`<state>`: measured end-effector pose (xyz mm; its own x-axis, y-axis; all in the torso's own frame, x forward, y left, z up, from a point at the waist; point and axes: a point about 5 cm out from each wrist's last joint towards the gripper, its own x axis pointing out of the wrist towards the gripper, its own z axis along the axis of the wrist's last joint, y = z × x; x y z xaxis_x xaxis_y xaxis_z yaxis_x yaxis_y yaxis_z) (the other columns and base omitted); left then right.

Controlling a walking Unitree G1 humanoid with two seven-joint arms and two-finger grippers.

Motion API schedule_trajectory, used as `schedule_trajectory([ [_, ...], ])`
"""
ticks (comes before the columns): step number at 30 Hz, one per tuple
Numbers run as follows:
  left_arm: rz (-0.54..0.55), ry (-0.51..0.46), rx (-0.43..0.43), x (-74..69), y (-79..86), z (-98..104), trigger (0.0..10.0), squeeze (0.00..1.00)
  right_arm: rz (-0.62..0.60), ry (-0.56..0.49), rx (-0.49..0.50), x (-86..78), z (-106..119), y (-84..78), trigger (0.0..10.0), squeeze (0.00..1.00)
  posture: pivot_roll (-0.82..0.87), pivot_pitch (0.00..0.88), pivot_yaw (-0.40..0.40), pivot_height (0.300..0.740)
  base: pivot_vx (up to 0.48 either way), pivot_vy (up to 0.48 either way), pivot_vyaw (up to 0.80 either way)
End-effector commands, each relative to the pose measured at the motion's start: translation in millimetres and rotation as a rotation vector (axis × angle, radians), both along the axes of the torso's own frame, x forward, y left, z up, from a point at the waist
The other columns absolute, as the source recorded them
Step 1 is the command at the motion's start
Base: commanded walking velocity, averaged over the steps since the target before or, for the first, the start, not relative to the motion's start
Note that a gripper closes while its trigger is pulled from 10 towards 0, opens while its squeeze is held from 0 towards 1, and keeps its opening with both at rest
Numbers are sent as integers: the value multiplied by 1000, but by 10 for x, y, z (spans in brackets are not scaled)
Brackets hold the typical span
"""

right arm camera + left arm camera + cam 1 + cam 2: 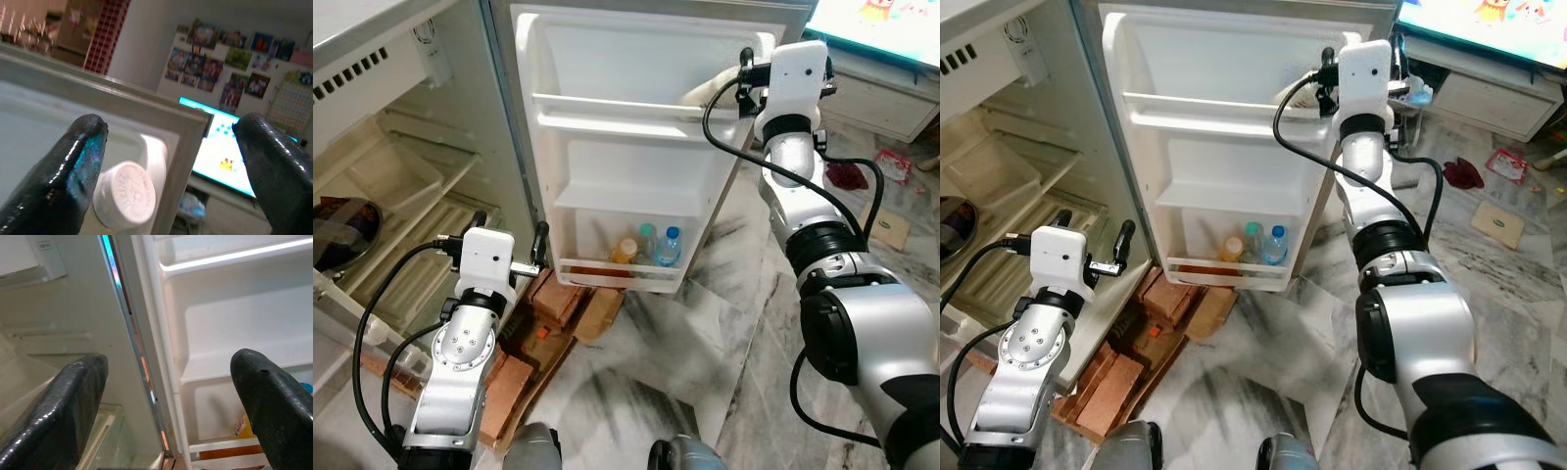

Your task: Restocking fridge

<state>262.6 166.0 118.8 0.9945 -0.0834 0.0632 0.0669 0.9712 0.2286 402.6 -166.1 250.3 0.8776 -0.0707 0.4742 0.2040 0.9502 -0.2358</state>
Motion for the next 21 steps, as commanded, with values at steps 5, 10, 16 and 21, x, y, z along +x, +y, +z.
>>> schedule_trajectory([
  [5, 1, -8, 3, 46, -40, 8, 10000, 0, 2, -56, 8, -108, -25, -115, 10000, 1000, 94, 97, -76, 740, 0, 0, 0],
  [10, -3, -9, -1, 69, -58, 5, 10000, 0, 15, -8, 87, -157, -175, -89, 10000, 1000, 88, 90, -78, 740, 0, 0, 0],
  [16, -9, -15, -2, 80, -74, 15, 10000, 0, 186, 149, 188, -196, -487, 244, 10000, 122, 96, 91, -81, 740, 0, 0, 0],
  [21, -8, -17, 1, 67, -60, 14, 10000, 0, 311, 239, 220, -254, -650, 514, 10000, 0, 99, 94, -85, 740, 0, 0, 0],
])
